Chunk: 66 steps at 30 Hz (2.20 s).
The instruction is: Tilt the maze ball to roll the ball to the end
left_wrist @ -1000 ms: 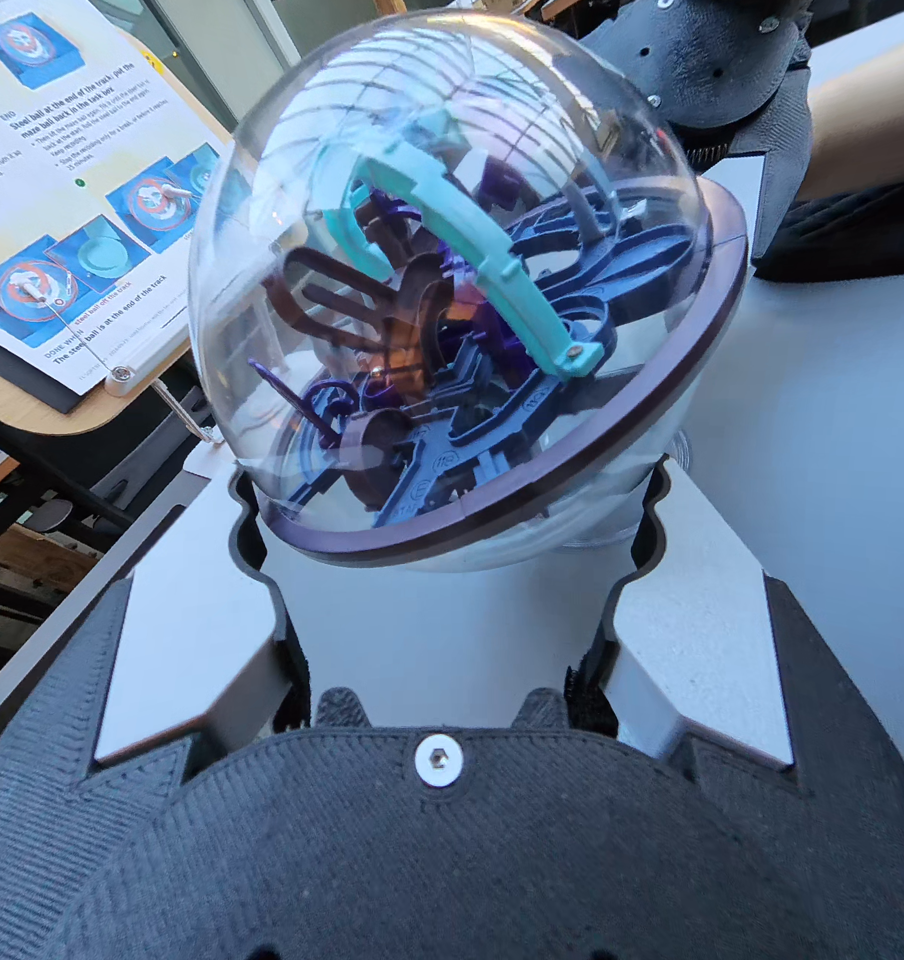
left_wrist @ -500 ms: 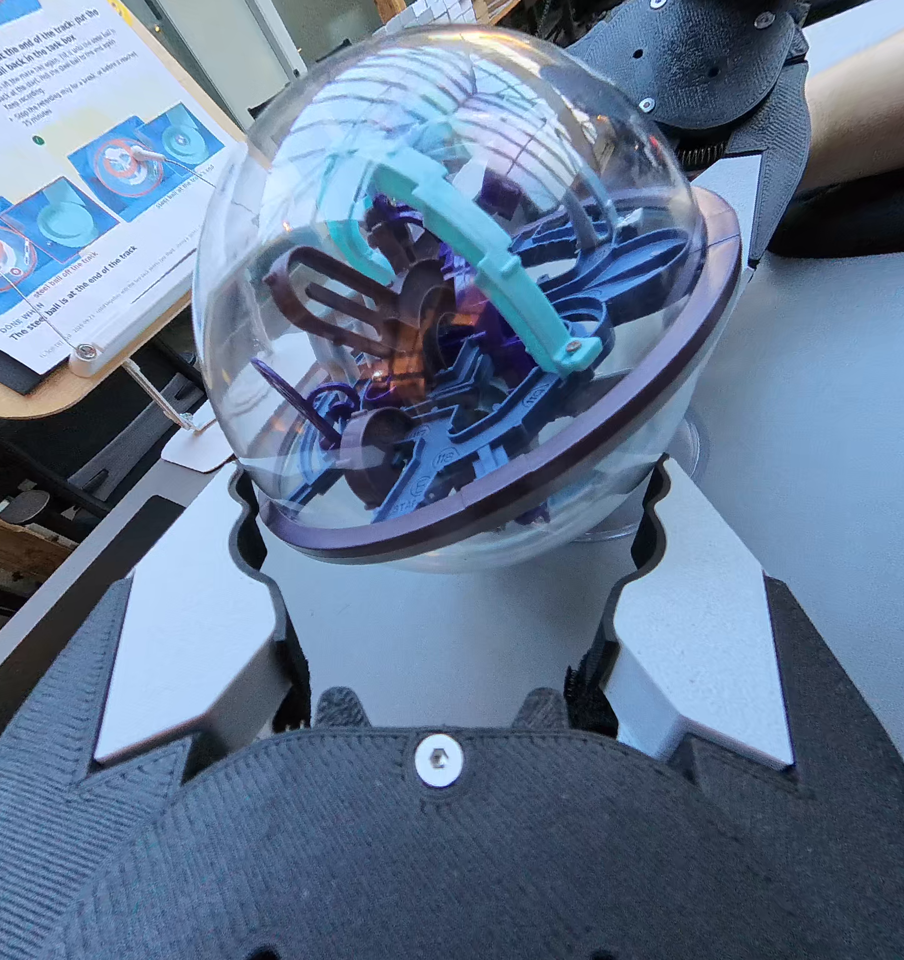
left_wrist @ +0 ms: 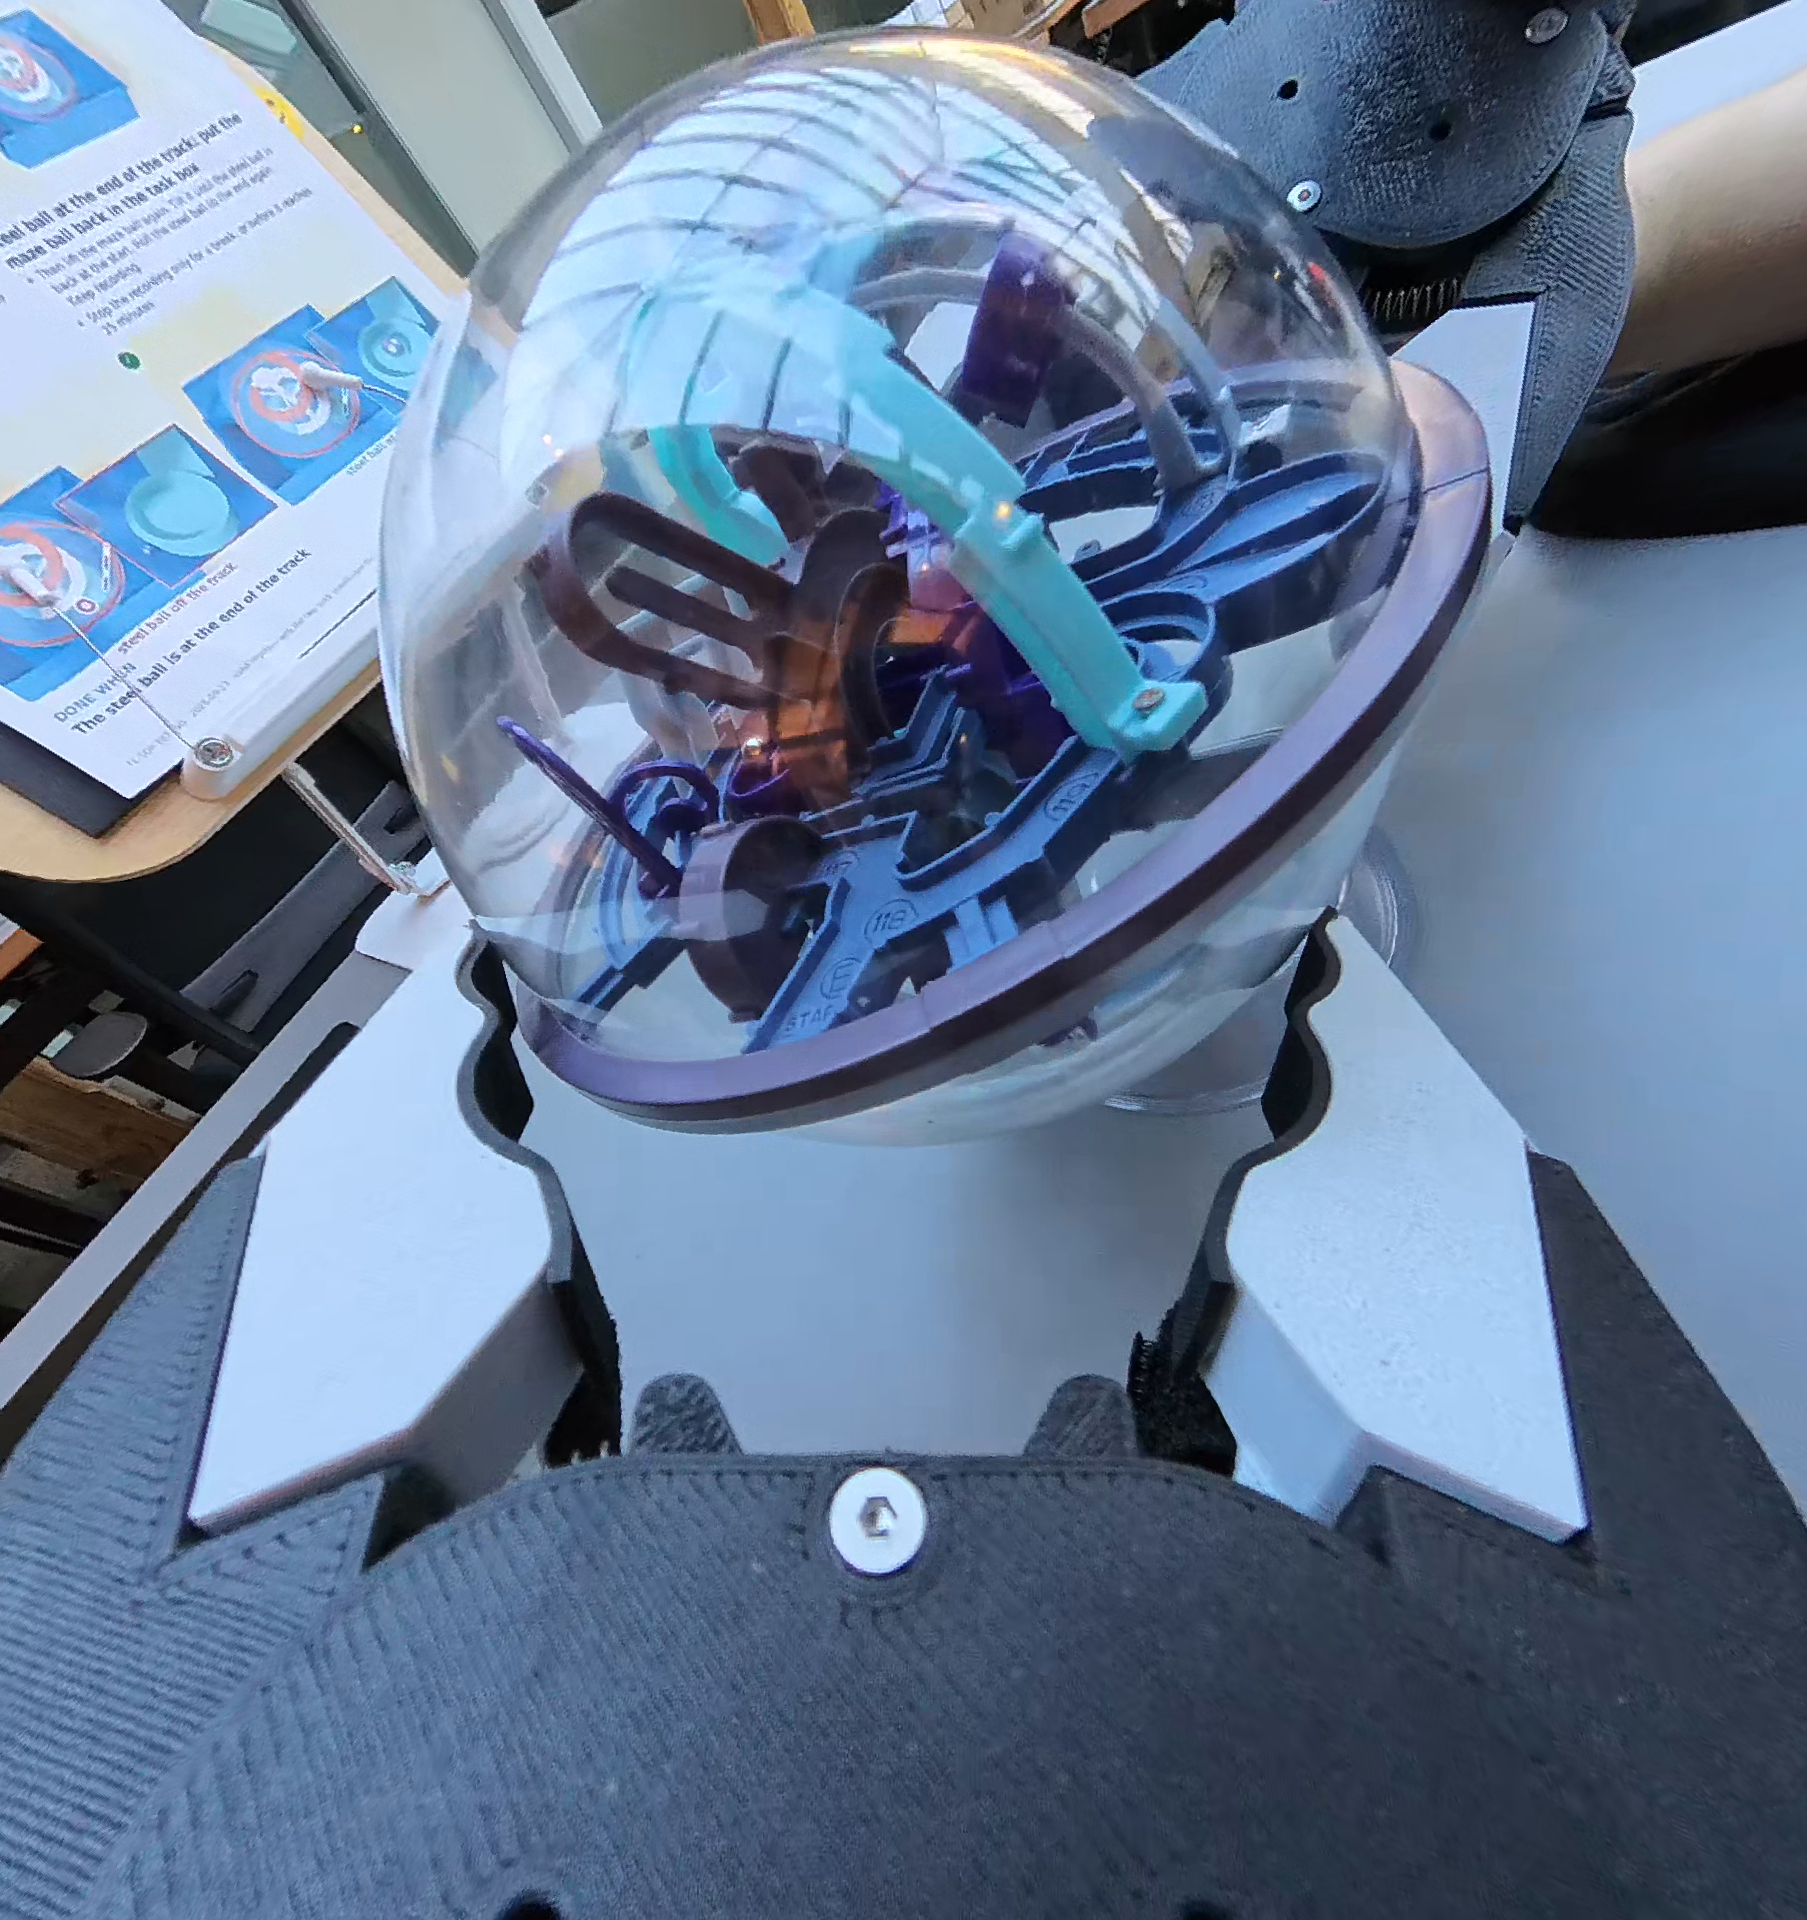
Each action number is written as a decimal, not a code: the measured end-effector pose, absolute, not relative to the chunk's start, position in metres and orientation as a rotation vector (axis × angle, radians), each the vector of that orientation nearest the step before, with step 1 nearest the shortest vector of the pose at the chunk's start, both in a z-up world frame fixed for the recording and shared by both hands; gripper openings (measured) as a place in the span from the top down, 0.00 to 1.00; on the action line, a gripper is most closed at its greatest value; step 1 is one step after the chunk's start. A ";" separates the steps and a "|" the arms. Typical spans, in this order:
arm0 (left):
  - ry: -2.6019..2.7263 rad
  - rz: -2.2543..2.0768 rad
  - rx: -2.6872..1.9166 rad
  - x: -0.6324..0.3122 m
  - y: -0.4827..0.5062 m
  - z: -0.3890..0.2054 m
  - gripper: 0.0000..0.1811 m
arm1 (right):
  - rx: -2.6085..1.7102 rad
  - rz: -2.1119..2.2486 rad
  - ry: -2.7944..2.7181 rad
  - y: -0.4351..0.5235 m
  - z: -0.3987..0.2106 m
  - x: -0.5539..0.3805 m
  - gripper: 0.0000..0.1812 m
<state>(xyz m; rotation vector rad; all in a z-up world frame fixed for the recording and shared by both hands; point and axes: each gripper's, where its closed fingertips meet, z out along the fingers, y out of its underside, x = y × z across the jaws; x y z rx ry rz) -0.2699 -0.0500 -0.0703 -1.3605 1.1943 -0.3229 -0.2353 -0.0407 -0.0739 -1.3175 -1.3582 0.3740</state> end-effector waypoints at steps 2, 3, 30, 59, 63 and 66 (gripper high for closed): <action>1.194 -0.322 -1.362 -0.268 -0.052 -0.070 0.20 | -1.330 0.362 -1.356 -0.042 -0.074 -0.234 0.19; 1.195 -0.325 -1.360 -0.267 -0.053 -0.070 0.20 | -1.338 0.365 -1.351 -0.044 -0.075 -0.233 0.19; 1.282 -0.317 -1.338 -0.245 -0.065 -0.086 0.20 | -1.512 0.334 -1.357 -0.053 -0.113 -0.207 0.20; 1.244 -0.409 -1.363 -0.245 -0.071 -0.082 0.22 | -1.706 0.961 -1.462 -0.052 -0.007 -0.223 0.17; 1.163 -0.525 -1.489 -0.253 -0.071 -0.085 0.19 | -1.873 0.898 -1.651 -0.061 -0.041 -0.220 0.16; 1.092 -0.638 -1.559 -0.265 -0.070 -0.085 0.21 | -1.884 0.854 -1.697 -0.065 -0.055 -0.222 0.19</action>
